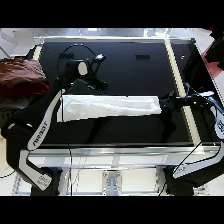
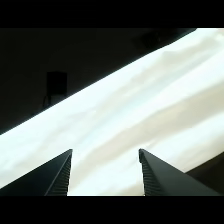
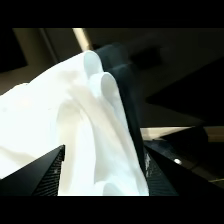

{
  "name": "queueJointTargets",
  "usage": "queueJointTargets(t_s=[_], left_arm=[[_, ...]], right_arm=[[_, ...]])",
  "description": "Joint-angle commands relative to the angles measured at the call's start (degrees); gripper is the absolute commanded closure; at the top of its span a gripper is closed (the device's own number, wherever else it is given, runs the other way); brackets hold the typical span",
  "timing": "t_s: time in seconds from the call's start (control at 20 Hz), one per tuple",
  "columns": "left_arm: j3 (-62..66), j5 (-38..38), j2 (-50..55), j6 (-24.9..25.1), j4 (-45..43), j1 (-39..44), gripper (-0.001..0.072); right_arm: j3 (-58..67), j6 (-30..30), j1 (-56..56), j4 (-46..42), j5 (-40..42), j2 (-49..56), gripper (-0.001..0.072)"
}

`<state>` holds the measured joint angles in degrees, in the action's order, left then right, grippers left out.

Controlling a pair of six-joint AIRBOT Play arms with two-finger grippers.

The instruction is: Fold the shirts.

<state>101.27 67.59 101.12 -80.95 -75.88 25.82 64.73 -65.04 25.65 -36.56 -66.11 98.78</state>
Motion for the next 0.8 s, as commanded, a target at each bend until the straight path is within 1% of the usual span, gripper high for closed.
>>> queueJointTargets(t_s=[0.0, 0.2, 0.3, 0.35, 0.4, 0.45, 0.5, 0.55, 0.6, 0.65, 0.75], left_arm=[[3.3, 4.3, 2.4, 0.5, 0.1, 1.6, 0.0228], [3.3, 4.3, 3.5, 0.5, 0.1, 3.8, 0.0229], [3.3, 4.1, 4.0, 0.5, 0.1, 4.2, 0.0229], [3.3, 3.8, 4.3, 0.7, 0.1, 4.2, 0.0229], [3.3, 3.8, 4.4, 2.0, 0.0, 4.2, 0.0232], [3.3, 3.8, 4.7, 2.6, 0.0, 4.2, 0.0258], [3.3, 3.8, 5.1, 2.6, -0.2, 4.2, 0.0462], [3.3, 3.6, 5.8, 3.2, -0.4, 4.2, 0.0649], [3.3, 3.7, 6.8, 3.2, -0.3, 4.2, 0.0691], [3.3, 3.7, 8.0, 3.2, -0.3, 4.2, 0.0692], [3.3, 3.7, 10.4, 3.0, -0.3, 4.2, 0.0692]], right_arm=[[0.2, 4.5, -1.5, 3.7, -1.4, 3.5, 0.0137], [2.8, 4.3, -6.6, 2.7, -0.1, 3.7, 0.0158], [4.8, 2.8, -9.6, 0.9, -0.9, 4.2, 0.0164], [5.6, 2.6, -11.1, -0.4, -1.1, 4.2, 0.0283], [6.2, 2.6, -12.4, -0.9, -1.7, 4.2, 0.0445], [6.9, 2.6, -13.5, -0.7, -2.9, 4.2, 0.0613], [8.0, 2.6, -14.4, -0.5, -5.0, 4.2, 0.0694], [9.7, 2.6, -15.0, -0.1, -8.5, 4.1, 0.0693], [11.6, 2.5, -15.5, 0.3, -11.6, 3.6, 0.0694], [13.3, 2.1, -15.9, 0.6, -13.7, 2.6, 0.0695], [17.1, -1.4, -17.1, 0.5, -15.4, 0.0, 0.0695]])
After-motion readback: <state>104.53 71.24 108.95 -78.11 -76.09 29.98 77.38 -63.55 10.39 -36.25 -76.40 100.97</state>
